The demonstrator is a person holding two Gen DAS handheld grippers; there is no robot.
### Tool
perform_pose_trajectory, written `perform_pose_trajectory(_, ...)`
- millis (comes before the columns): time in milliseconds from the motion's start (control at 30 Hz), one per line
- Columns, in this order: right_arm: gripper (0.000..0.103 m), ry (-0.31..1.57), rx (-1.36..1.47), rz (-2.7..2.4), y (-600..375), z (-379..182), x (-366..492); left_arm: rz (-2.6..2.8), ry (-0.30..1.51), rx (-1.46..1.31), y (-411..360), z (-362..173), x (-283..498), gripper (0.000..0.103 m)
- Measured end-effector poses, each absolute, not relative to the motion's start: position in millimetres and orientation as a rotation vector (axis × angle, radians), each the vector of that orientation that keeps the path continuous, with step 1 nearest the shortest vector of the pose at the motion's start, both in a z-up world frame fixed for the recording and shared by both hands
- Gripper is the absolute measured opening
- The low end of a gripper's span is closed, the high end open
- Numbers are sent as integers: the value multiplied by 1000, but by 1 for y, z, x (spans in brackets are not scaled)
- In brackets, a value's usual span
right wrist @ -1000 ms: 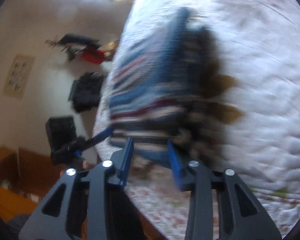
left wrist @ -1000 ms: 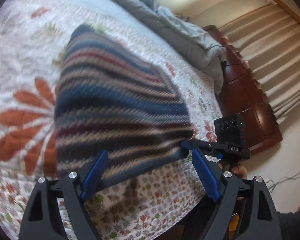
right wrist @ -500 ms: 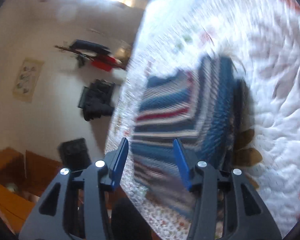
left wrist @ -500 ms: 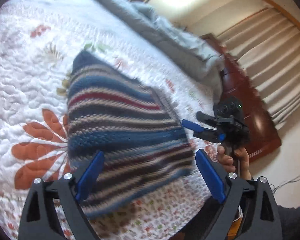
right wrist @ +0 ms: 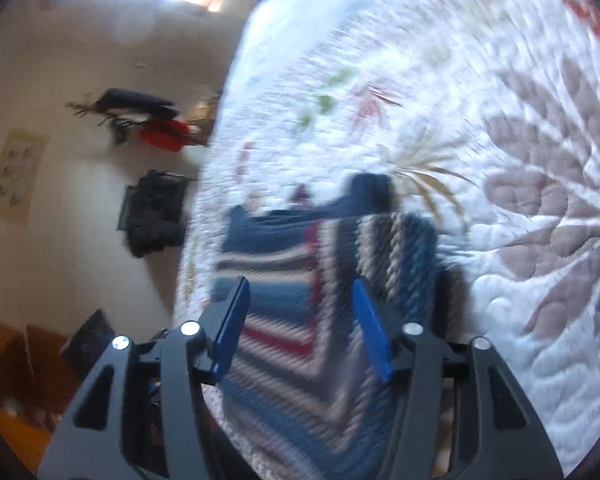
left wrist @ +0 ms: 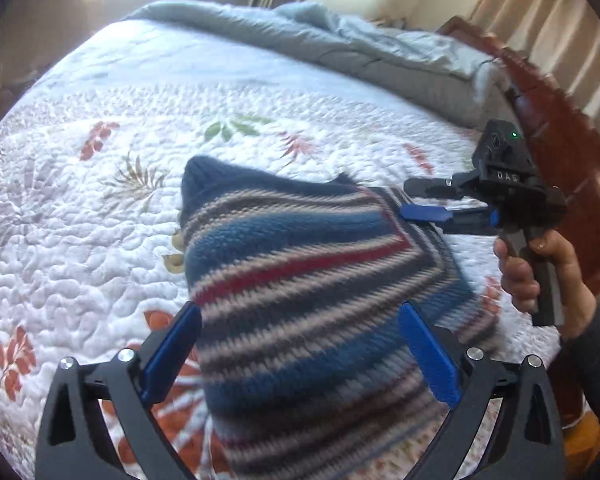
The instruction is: Fold small clothes
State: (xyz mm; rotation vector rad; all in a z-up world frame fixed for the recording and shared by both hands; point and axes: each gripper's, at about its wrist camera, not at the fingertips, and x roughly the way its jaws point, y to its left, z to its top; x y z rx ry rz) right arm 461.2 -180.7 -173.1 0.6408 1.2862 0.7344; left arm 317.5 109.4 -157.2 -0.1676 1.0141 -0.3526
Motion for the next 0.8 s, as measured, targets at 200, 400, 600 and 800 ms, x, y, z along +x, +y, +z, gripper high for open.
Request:
perform_pose_trajectory(200,61,1208,587,682,-196,-152,444,-272,1053,-215,112,-169,325,99)
perform_pose_trajectory(400,92,929,315,595,-180,-57,333,-182,852,-84,88,-91,259,99)
perform_pose_trajectory(600,99,837,220,431,-170,-28,201,-113,687,40,53,-30,170,99)
perform_pose_trajectory(800,100,774,98,307,-158,-34,91,-177,693,-58,46,-8,84,99)
